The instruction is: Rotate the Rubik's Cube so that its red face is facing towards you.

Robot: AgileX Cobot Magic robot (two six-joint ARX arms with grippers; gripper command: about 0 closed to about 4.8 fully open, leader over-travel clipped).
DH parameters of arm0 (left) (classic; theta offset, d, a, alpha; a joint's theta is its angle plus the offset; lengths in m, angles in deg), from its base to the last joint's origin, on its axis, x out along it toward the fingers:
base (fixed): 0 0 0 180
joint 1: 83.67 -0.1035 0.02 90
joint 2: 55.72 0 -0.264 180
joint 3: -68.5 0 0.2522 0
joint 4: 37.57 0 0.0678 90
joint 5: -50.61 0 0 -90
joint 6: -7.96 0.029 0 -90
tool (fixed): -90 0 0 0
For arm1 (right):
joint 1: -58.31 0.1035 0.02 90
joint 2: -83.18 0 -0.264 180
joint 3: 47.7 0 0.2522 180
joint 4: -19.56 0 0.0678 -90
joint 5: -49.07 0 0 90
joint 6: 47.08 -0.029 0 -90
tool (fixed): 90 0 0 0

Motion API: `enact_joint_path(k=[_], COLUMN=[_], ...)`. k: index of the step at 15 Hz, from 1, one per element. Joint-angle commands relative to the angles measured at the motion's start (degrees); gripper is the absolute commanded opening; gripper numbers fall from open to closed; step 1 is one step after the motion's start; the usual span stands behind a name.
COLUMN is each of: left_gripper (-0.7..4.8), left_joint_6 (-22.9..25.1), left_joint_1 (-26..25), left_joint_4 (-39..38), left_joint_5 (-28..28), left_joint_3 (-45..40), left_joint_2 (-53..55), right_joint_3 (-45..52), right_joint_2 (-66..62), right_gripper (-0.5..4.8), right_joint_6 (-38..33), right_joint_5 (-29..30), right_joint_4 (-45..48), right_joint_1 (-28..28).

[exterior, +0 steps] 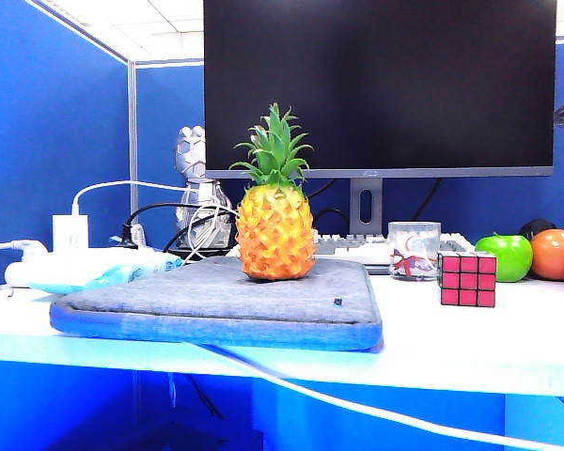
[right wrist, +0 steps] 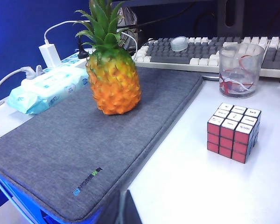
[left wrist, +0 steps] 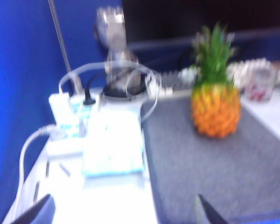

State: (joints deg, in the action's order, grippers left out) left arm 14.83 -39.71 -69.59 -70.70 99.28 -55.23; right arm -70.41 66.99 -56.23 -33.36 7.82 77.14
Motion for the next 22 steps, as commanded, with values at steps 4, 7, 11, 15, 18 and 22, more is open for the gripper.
enact_joint_path(k=[4, 7, 11, 15, 18, 22], left_gripper=[3.98, 3.98, 3.98, 3.98, 3.98, 3.98], left_joint_6=[0.2, 0.2, 0.2, 0.2, 0.2, 0.2], left_joint_1=[0.0, 0.0, 0.0, 0.1, 0.9, 0.8], left_joint_4=[0.7, 14.7, 11.1, 12.2, 12.7, 11.2], left_joint_5=[0.5, 1.7, 2.2, 2.3, 8.3, 9.5], left_joint_3=[-4.0, -13.2, -14.1, -15.8, -16.4, -16.4], left_joint_2=[-0.1, -0.1, -0.1, -0.1, -0.1, -0.1], right_joint_3=[2.7, 5.7, 6.6, 8.9, 8.9, 8.9], right_joint_2=[0.0, 0.0, -0.1, -0.3, -0.3, -0.2], right_gripper=[-0.02, -0.02, -0.02, -0.02, -0.02, 0.04], right_joint_6=[0.6, 0.6, 2.3, 2.4, 2.3, -2.8], right_joint_5=[-0.2, -1.3, -2.8, -5.0, -9.2, -9.2], right_joint_4=[1.3, 3.9, 6.8, 6.2, 5.1, 5.5], right_joint_1=[0.0, 0.0, 0.0, 0.0, 0.0, 0.0])
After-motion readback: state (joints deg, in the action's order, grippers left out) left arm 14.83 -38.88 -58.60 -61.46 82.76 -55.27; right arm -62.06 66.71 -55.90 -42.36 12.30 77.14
